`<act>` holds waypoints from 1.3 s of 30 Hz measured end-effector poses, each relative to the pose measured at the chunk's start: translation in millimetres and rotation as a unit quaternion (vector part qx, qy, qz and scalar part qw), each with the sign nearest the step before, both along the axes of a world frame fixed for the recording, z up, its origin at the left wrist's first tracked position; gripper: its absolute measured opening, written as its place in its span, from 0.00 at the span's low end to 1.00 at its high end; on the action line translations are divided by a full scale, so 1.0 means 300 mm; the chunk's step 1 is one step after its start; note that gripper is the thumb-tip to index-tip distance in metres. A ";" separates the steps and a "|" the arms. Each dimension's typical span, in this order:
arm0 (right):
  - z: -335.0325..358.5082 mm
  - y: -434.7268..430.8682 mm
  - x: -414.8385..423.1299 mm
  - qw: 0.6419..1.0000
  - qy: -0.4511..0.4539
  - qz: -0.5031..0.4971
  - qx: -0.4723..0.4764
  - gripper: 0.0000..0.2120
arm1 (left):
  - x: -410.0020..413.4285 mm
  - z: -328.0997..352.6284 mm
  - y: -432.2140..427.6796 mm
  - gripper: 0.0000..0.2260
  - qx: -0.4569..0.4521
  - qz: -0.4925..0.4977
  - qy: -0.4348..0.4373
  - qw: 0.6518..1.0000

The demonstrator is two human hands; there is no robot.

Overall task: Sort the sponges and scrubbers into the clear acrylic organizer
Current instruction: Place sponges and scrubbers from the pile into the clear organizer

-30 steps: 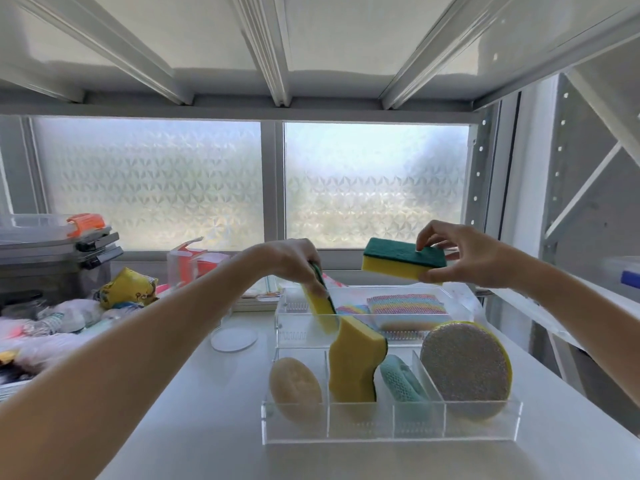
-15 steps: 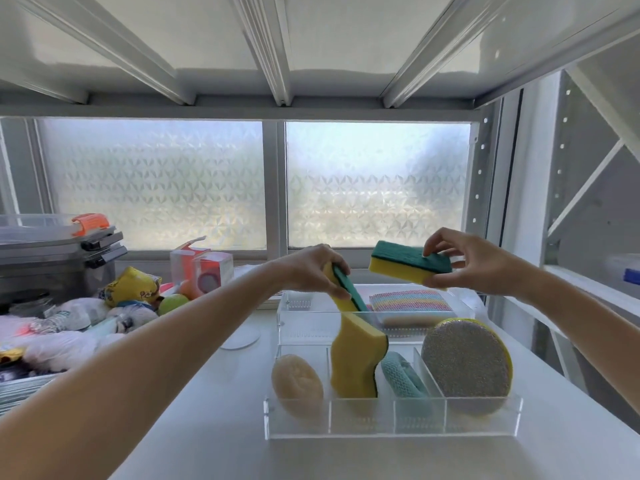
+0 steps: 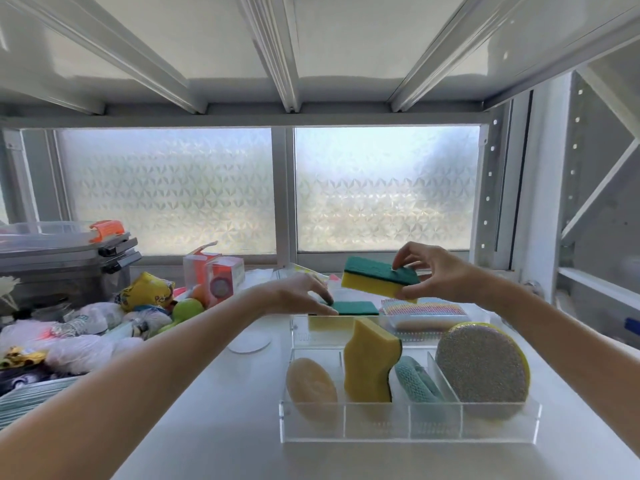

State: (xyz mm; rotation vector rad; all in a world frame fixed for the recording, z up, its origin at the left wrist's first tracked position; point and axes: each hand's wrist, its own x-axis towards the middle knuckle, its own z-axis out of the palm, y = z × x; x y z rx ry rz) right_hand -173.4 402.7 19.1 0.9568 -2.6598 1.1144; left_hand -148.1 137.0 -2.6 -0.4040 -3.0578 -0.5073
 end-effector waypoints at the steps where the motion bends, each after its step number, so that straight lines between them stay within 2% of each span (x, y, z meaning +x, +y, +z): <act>1: -0.002 -0.030 -0.006 1.000 -0.002 0.006 0.009 0.20 | -0.002 0.007 -0.004 0.20 0.013 0.008 -0.008 1.000; 7: -0.049 -0.177 -0.052 0.992 -0.043 0.057 0.102 0.18 | -0.004 0.017 -0.052 0.30 0.084 0.050 0.017 0.995; 10: -0.066 -0.207 -0.058 0.993 -0.047 0.069 0.078 0.18 | 0.000 0.021 -0.058 0.31 0.092 0.026 0.009 0.995; 13: -0.051 -0.190 -0.036 0.993 -0.071 0.075 0.061 0.19 | -0.003 0.018 -0.051 0.28 0.053 0.010 0.022 0.998; 17: -0.036 -0.157 -0.031 0.995 -0.061 -0.003 0.076 0.26 | -0.013 0.004 -0.045 0.27 0.035 0.004 0.041 0.999; 20: -0.052 -0.183 -0.017 0.986 -0.153 -0.003 0.066 0.27 | -0.010 0.017 -0.043 0.29 0.035 0.008 0.042 0.998; 23: -0.054 -0.186 -0.021 0.984 -0.176 0.000 0.028 0.23 | -0.001 0.027 -0.041 0.30 0.043 0.006 0.051 0.998; 25: -0.039 -0.144 -0.032 0.989 -0.140 -0.015 0.037 0.19 | 0.005 0.029 -0.039 0.29 0.021 0.006 0.056 0.998; 27: -0.013 -0.077 -0.054 0.992 -0.053 -0.045 0.110 0.12 | 0.014 0.038 -0.029 0.27 0.004 0.002 0.064 0.998; 29: 0.010 -0.020 -0.066 0.986 -0.017 -0.037 0.160 0.05 | 0.022 0.056 0.007 0.23 0.031 -0.031 0.097 0.994; 31: 0.014 0.003 -0.062 0.985 -0.027 0.008 0.173 0.10 | 0.025 0.073 0.082 0.17 0.084 -0.075 0.132 0.985; 33: -0.014 -0.016 -0.055 0.977 -0.040 0.048 0.202 0.11 | 0.013 0.079 0.171 0.14 0.096 -0.098 0.136 0.981; 36: -0.076 -0.066 -0.058 0.968 -0.029 0.040 0.247 0.18 | -0.042 0.060 0.258 0.13 0.032 -0.084 0.104 0.991; 39: -0.086 -0.070 -0.059 0.957 0.021 0.010 0.290 0.23 | -0.098 0.021 0.272 0.13 -0.055 -0.035 0.049 0.997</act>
